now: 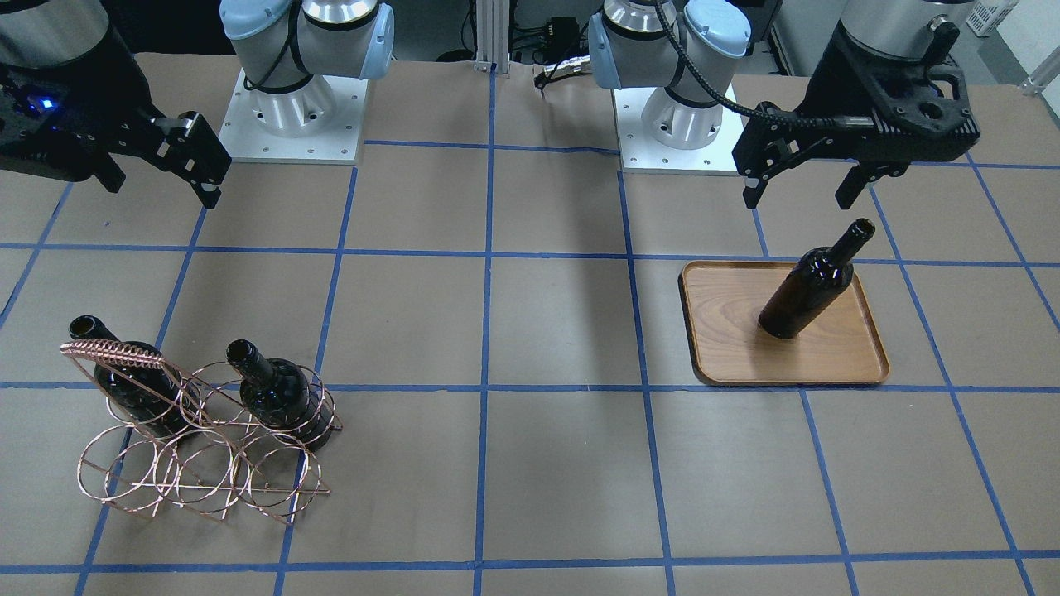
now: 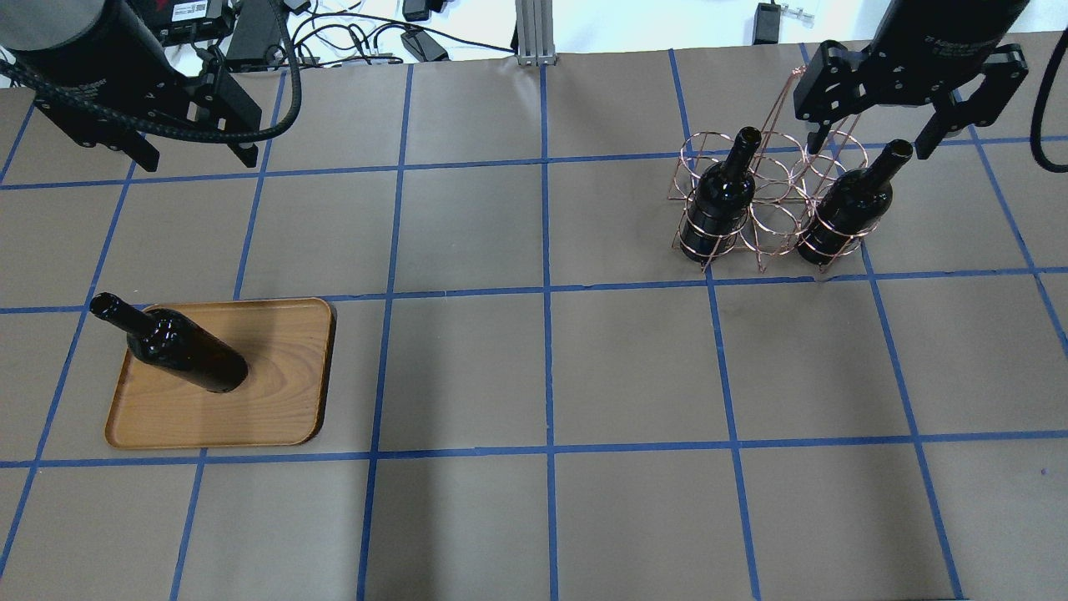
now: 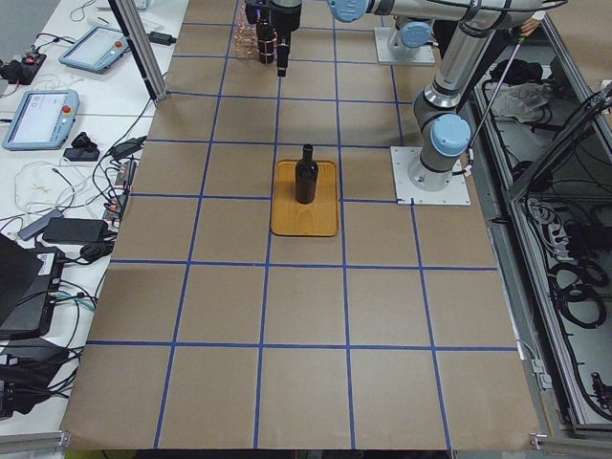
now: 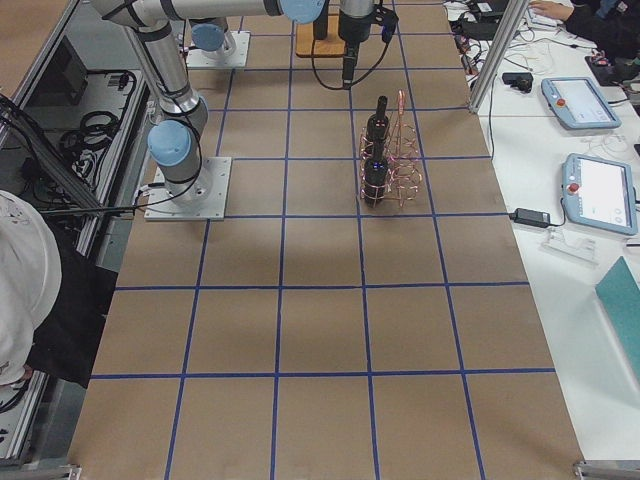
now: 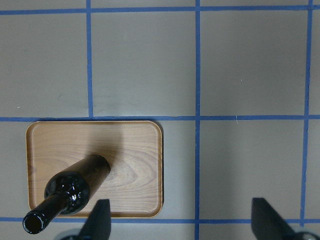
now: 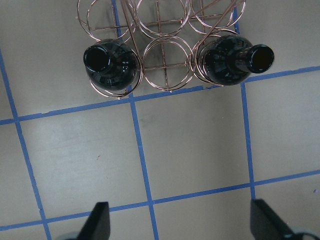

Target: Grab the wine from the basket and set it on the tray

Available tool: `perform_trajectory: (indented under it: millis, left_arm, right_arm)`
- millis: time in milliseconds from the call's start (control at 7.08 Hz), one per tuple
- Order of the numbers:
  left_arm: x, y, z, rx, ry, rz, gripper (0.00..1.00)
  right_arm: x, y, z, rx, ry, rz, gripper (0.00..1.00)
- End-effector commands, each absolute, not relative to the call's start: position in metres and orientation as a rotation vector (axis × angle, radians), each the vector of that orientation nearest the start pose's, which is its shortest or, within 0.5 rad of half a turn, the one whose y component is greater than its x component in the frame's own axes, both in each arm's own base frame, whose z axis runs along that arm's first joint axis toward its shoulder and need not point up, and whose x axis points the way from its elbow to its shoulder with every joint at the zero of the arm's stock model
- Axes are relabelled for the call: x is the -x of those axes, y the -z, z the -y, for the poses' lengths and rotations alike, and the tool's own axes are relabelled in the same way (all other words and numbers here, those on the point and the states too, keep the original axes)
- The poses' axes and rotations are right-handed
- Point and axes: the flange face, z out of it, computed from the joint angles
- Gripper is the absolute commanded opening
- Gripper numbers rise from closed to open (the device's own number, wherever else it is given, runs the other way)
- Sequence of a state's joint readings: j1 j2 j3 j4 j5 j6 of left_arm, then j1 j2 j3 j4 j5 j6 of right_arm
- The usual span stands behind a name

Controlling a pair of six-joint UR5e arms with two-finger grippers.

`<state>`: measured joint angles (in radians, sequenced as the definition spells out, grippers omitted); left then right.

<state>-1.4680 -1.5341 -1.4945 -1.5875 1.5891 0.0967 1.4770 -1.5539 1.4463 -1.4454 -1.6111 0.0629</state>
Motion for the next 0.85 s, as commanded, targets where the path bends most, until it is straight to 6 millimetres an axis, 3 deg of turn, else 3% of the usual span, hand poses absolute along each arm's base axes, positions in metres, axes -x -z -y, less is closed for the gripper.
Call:
perform_trajectory:
  millis: [0,706]
  left_arm:
    - [0.0812,-0.5414,0.4937,0.011,0.144,-3.11,1.0]
    - [0.0832,-0.5364,0.4953,0.006,0.124,-3.119,1.0]
  right_arm:
    - [-0.0825,-0.5284,0.5052,-0.248,-0.025,-3.171,1.0]
    - [-0.0826,-0.5289,0.5057,-0.248,-0.018,-3.17,1.0]
